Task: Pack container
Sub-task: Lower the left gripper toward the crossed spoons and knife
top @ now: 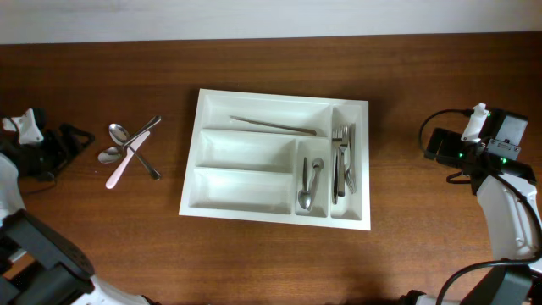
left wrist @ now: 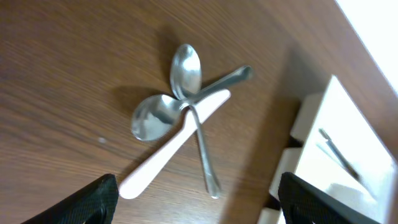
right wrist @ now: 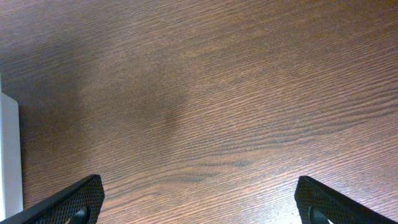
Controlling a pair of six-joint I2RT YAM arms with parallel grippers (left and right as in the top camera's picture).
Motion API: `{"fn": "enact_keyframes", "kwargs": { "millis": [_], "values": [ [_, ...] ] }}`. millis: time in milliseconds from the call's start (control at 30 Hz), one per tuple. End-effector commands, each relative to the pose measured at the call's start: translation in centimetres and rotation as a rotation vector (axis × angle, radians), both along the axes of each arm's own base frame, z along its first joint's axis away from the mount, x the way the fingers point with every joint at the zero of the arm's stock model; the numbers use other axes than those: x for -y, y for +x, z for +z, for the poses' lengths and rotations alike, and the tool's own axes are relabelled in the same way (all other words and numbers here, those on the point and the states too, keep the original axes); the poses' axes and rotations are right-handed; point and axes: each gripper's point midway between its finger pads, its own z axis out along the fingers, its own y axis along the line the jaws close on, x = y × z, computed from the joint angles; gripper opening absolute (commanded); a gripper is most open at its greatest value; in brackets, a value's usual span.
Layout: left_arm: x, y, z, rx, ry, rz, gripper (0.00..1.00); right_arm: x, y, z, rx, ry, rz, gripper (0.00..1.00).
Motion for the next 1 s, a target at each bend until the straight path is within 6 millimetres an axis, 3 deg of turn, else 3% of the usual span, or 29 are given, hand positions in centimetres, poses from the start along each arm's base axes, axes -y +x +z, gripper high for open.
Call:
{"fn": "enact_keyframes", "kwargs": {
  "millis": [0,300,500,833,967],
  "values": [
    [1.5,0.7,-0.4,0.065,-0.127,-0.069,0.84,0.2,0.2,0.3,0.006,-0.002,0.002,0.99],
    [0.9,0.3,-4.1,0.026,-0.233,-0.038,0.80,0.2,0.2,0.3,0.006,-0.002,0.002,0.99],
    [-0.8,-1.0,-7.1,-0.097,-0.131,-0.003,0.80,0.2,0.2,0.2,0.006,-0.002,0.002,0.99],
    [-1.8,-0.1,-7.5,-0.076,-0.111,0.030,0.78,0.2,0.2,0.2,0.006,-0.002,0.002,0.99],
    [-1.6,-0.2,-8.6,-0.095,-0.130,0.030,0.78,0.2,0.2,0.2,0.006,-0.002,0.002,0.99]
  ]
}}
